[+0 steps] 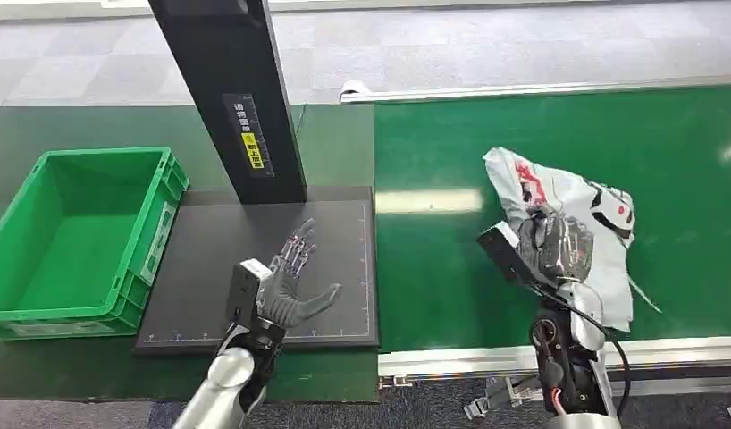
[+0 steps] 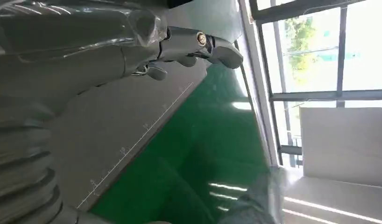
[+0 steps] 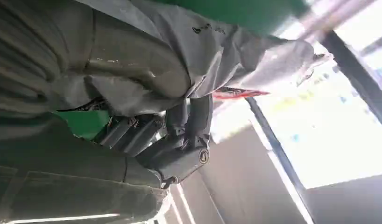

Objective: Moved the parcel from conveyor to table for the left to box.

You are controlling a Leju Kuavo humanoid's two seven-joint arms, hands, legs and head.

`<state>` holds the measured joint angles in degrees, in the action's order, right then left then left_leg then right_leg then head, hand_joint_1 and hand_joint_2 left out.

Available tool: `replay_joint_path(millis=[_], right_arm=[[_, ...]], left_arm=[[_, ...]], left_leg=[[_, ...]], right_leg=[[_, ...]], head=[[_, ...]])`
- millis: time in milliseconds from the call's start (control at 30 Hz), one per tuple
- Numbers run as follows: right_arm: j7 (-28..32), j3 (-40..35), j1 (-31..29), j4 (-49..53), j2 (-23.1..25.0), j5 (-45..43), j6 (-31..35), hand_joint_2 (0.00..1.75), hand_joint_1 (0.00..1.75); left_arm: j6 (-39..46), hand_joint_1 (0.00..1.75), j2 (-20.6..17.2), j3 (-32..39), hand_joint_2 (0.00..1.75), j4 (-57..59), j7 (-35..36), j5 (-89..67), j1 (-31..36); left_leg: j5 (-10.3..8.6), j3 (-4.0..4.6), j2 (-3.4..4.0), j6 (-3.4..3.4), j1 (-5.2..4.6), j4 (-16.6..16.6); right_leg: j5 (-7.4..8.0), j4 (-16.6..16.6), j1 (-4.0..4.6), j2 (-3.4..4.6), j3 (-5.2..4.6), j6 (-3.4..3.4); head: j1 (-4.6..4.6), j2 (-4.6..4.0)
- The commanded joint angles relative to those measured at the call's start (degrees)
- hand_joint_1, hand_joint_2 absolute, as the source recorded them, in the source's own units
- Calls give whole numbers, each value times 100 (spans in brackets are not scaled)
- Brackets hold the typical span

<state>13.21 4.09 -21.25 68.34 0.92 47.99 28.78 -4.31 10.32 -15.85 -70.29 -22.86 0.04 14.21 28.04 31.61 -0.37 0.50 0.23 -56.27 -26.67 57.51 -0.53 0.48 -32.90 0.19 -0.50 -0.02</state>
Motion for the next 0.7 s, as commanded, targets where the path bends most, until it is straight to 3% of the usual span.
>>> replay_joint_path(millis=[33,133,333,400,467,533,700], right_arm=[[1035,52,583,1473,183,-1190,439,175,175],[1593,-327,799,1746,241,-1407,523,175,175],[1836,-1283,866,1682,169,-1017,761,175,175],[1816,-1783,715,1298,143,-776,513,175,175],[1686,-2282,466,681,137,-268,485,175,175],[1481,-2842,93,49,113,354,271,175,175],[1398,-2927,-72,-142,178,406,263,175,175]], left_arm=[[1233,0,-38,180,175,-753,-856,358,-61],[1914,0,-111,84,175,-1320,-1139,361,-272],[2787,0,-55,51,175,-1411,-1635,164,-259],[3688,0,-124,-80,175,-1900,-1714,-279,-239],[4275,0,-243,-175,175,-1544,-1714,-593,-46],[4422,0,-280,-186,175,-1283,-1714,-586,179],[4411,0,-266,-163,175,-1246,-1714,-507,250]], left_leg=[[5,-5,-1,3,0,1],[4,-2,7,3,0,2],[7,-15,28,6,-1,9],[6,-9,28,5,1,4],[5,-5,31,3,4,1],[2,-17,38,4,3,10],[-4,-15,24,3,1,10]], right_leg=[[-6,-2,1,-9,6,-3],[-3,0,1,3,0,-4],[1,-4,1,20,5,-7],[2,-1,2,20,-1,-6],[5,-1,5,26,-2,-4],[8,-7,4,32,7,-4],[6,-5,2,17,10,-4]], head=[[-2,0],[0,0],[0,0],[0,0],[0,0],[-2,0],[-2,0]])
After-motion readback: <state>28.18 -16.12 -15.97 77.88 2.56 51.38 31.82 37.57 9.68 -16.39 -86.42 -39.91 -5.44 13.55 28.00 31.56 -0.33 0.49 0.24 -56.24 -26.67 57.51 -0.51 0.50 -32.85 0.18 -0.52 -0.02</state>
